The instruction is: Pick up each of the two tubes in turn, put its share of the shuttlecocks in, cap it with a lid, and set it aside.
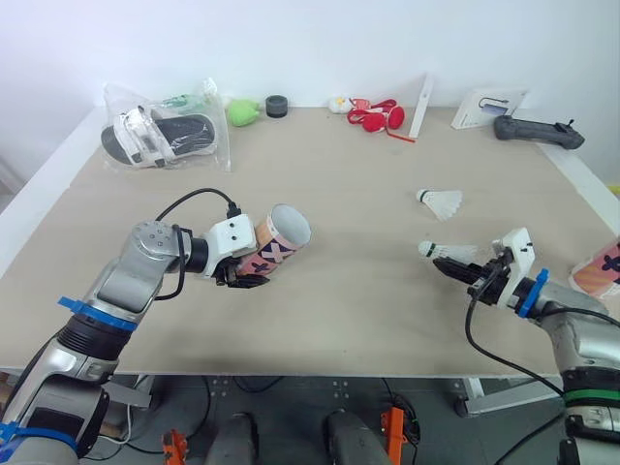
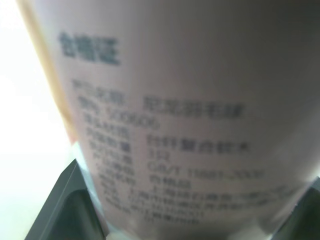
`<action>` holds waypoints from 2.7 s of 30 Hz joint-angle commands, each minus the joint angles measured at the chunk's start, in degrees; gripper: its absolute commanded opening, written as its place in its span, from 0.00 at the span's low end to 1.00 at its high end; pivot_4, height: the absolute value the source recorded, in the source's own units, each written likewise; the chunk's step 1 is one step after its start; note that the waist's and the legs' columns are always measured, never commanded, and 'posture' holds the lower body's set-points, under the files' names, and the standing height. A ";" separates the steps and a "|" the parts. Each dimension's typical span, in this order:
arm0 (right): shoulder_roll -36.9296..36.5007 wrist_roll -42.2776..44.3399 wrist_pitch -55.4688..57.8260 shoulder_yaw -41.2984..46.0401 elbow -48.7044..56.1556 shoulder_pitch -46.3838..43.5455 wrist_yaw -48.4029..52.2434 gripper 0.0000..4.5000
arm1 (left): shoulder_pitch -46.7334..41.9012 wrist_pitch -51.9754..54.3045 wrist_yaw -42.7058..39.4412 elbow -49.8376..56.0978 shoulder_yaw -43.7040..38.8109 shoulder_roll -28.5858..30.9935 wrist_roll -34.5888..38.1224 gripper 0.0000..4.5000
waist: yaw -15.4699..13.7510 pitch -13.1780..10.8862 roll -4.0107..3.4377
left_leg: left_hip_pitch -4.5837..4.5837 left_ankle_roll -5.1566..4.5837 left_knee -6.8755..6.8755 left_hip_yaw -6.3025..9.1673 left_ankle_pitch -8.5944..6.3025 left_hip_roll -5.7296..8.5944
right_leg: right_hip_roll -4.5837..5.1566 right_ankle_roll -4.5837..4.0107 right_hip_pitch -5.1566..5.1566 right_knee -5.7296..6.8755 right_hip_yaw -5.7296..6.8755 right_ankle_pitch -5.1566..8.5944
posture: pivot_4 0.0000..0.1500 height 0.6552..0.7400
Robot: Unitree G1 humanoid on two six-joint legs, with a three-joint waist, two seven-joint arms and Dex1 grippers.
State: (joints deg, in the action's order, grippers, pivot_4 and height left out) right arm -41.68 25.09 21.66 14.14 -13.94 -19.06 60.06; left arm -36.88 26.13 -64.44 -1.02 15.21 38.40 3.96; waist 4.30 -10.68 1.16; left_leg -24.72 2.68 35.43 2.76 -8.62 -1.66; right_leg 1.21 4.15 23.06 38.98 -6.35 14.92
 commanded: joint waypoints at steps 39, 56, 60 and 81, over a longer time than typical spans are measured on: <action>2.73 2.61 17.27 -2.43 26.56 -14.84 -14.44 0.99 | 1.95 1.50 2.83 4.30 0.51 -2.18 0.93 0.65 | -1.73 0.06 0.21 | -0.40 0.01 0.00 0.37 0.00 0.02 | 0.08 -0.14 0.17 -0.06 0.46 0.13 | 1.00 1.00; 11.15 -14.71 3.42 -2.77 -12.98 -23.52 -40.68 0.99 | 1.47 0.97 2.84 3.79 0.81 -2.34 0.82 0.65 | -1.33 0.05 0.07 | -0.33 -0.02 -0.02 0.29 0.04 0.03 | 0.05 -0.13 0.18 -0.04 0.34 0.03 | 1.00 1.00; 12.70 -16.51 -0.99 -3.77 -23.55 -28.48 -41.95 0.99 | 2.04 1.80 3.21 4.83 0.22 -1.79 1.01 0.65 | -1.25 0.05 0.07 | -0.35 -0.02 -0.03 0.29 0.03 0.06 | 0.07 -0.20 0.18 -0.06 0.34 0.00 | 1.00 1.00; 14.69 -15.25 -18.09 -7.08 -29.04 -32.75 -23.37 0.01 | 3.10 3.79 4.58 6.77 -0.46 -0.87 1.72 0.65 | -0.79 0.02 0.02 | -0.33 -0.02 -0.08 0.31 0.03 0.05 | 0.04 -0.25 0.19 -0.06 0.34 -0.01 | 1.00 1.00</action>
State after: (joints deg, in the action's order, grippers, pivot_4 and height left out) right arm -25.98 7.09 5.10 7.98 -51.50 -51.68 29.47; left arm -33.94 29.85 -59.93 5.03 15.03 37.14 5.51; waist 3.51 -10.67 1.18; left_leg -25.06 2.66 35.35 3.07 -8.59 -1.61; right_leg 1.25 3.94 23.25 38.92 -6.01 14.94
